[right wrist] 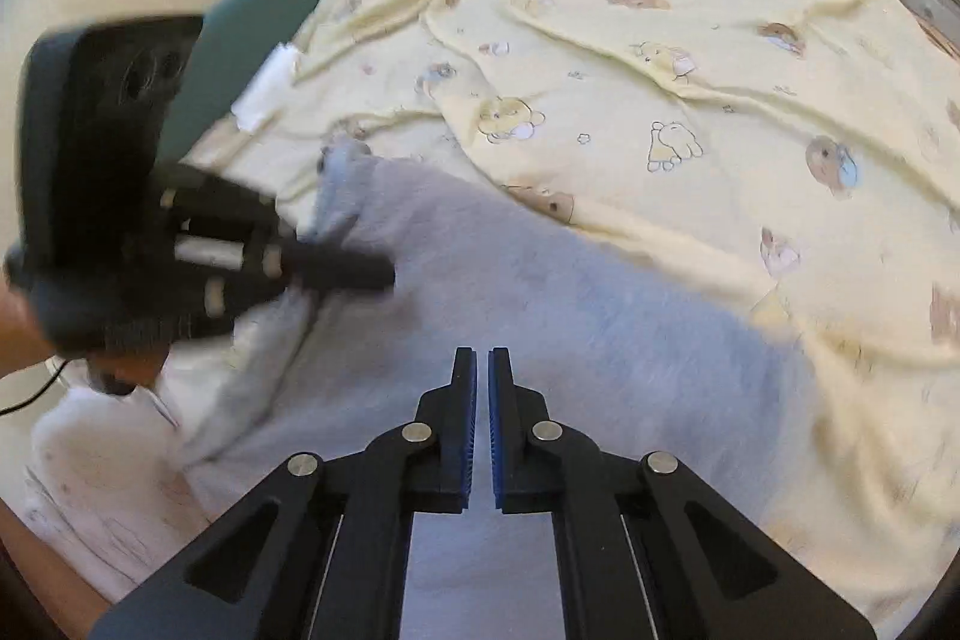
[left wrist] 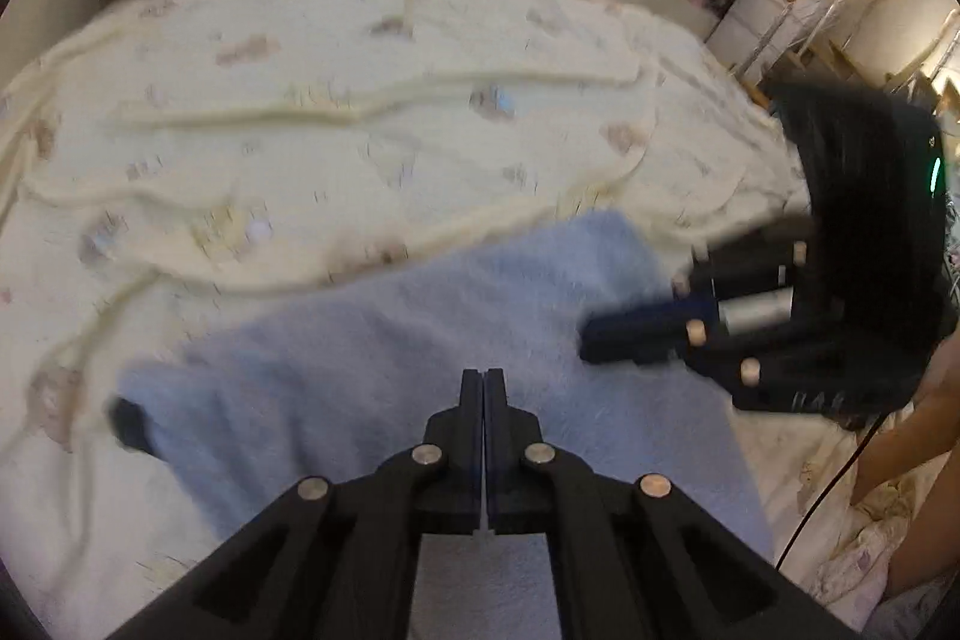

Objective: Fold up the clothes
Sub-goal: 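Fold the grey hem over the shirt body with the left tool and release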

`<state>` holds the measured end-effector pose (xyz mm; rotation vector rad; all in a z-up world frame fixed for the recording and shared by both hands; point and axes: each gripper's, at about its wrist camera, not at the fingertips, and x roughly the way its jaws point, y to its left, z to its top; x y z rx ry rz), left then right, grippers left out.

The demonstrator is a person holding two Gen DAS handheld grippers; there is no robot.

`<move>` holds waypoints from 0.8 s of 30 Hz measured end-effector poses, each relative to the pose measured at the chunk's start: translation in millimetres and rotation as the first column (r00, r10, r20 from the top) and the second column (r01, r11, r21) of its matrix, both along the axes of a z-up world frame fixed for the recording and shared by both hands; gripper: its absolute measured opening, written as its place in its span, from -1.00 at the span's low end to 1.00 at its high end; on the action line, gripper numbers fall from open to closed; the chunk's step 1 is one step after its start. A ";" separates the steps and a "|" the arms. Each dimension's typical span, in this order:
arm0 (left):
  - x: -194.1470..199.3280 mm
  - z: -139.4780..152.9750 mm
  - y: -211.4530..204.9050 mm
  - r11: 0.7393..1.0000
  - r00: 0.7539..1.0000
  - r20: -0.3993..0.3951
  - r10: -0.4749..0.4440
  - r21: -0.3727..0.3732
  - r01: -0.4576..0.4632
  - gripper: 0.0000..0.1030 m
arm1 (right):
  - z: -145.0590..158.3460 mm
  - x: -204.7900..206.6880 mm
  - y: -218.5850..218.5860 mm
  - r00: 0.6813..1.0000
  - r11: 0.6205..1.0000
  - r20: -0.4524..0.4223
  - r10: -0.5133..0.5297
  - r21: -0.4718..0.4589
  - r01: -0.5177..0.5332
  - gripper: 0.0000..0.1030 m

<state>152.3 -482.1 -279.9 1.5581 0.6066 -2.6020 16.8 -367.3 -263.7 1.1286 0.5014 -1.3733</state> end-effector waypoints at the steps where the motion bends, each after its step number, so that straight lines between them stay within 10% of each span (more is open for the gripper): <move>1: 1.2 -7.2 -6.2 0.999 0.999 0.024 0.032 -0.012 -0.032 -1.00 | -8.0 0.6 -9.1 0.999 0.999 -0.028 0.031 0.040 -0.030 -0.92; 9: 69.8 -40.6 -109.4 0.923 0.906 0.188 0.378 -0.153 -0.353 -0.97 | -48.0 -44.8 8.1 0.984 0.966 -0.177 0.033 0.257 0.014 -1.00; 17: 63.3 34.9 -79.2 0.974 0.963 -0.146 0.225 0.004 -0.227 -0.97 | -1.9 -67.3 22.7 0.996 0.996 -0.076 -0.052 0.066 0.057 -0.89; 24: -3.0 -22.2 -25.2 1.000 0.997 0.082 -0.002 -0.022 0.004 -0.97 | -23.6 -0.6 -33.0 0.996 0.992 0.060 0.066 0.099 -0.072 -0.88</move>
